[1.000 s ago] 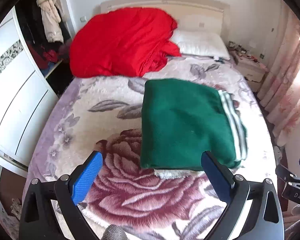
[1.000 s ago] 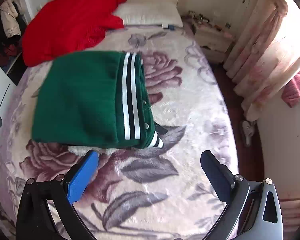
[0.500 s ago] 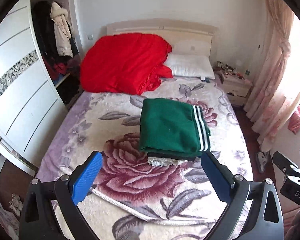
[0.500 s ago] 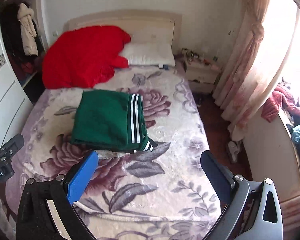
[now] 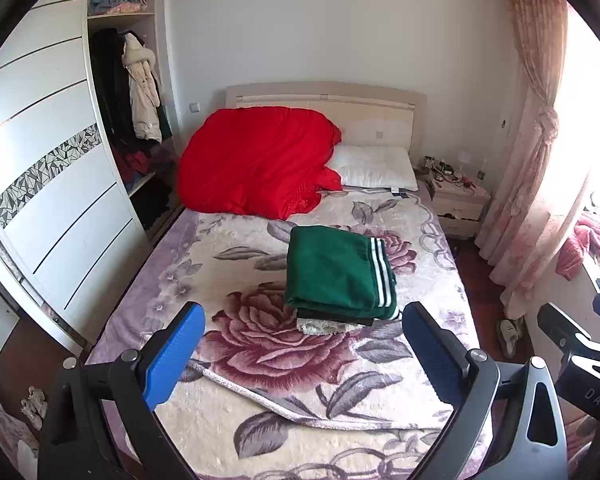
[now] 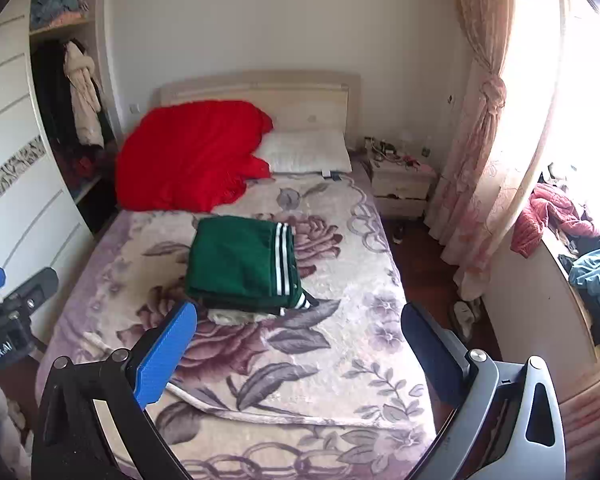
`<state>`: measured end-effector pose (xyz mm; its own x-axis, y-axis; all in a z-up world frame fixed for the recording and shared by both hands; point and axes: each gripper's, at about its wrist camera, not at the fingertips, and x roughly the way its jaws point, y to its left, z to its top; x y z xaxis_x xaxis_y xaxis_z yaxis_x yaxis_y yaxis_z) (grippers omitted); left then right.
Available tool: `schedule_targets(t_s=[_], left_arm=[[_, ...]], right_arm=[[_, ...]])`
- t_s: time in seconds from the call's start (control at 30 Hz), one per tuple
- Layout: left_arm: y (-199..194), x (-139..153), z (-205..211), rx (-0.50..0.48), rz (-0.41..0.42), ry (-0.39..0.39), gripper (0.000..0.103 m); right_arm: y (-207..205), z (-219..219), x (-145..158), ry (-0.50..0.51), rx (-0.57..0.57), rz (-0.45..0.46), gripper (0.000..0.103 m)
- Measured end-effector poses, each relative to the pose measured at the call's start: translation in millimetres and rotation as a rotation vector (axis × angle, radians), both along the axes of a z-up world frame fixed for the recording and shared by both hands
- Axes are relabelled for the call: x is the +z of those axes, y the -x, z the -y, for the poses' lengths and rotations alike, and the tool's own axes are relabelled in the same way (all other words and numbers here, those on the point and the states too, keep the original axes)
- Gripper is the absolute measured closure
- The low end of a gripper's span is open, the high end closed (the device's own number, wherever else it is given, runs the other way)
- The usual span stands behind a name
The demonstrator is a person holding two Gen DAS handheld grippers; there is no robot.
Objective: Fold large clothes
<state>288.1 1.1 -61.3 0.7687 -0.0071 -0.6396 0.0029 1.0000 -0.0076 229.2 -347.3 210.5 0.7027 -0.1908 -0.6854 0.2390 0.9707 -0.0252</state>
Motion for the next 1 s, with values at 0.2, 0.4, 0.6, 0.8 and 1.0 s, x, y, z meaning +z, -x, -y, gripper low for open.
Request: schedule_targets(t_s=[0.2, 0.4, 0.6, 0.8, 1.0], left_arm=[[21.2, 8.0, 4.4, 0.018, -0.007, -0.028, 0.002], [34.3, 14.6, 6.2, 0.021, -0.012, -0.022, 0.002], [45.2, 19.5, 4.7, 0.025, 0.007, -0.027, 0.002], [50.5, 21.5, 3.2, 0.025, 0.02, -0.034, 0.002], [53.4, 23.3, 4.0, 0.021, 0.023, -0.038, 0.002]], right_arm=[[33.8, -10.8, 29.0, -0.001, 0.032, 0.024, 0.0], [51.3, -14.0, 47.7, 0.004, 0.052, 0.034, 0.0], [58.3, -13.1, 58.8, 0.019, 0.059, 0.052, 0.0], [59.3, -12.3, 60.5, 0.016, 0.06, 0.056, 0.0], [55.4, -13.4, 67.2, 0.008, 0.071, 0.061, 0.0]])
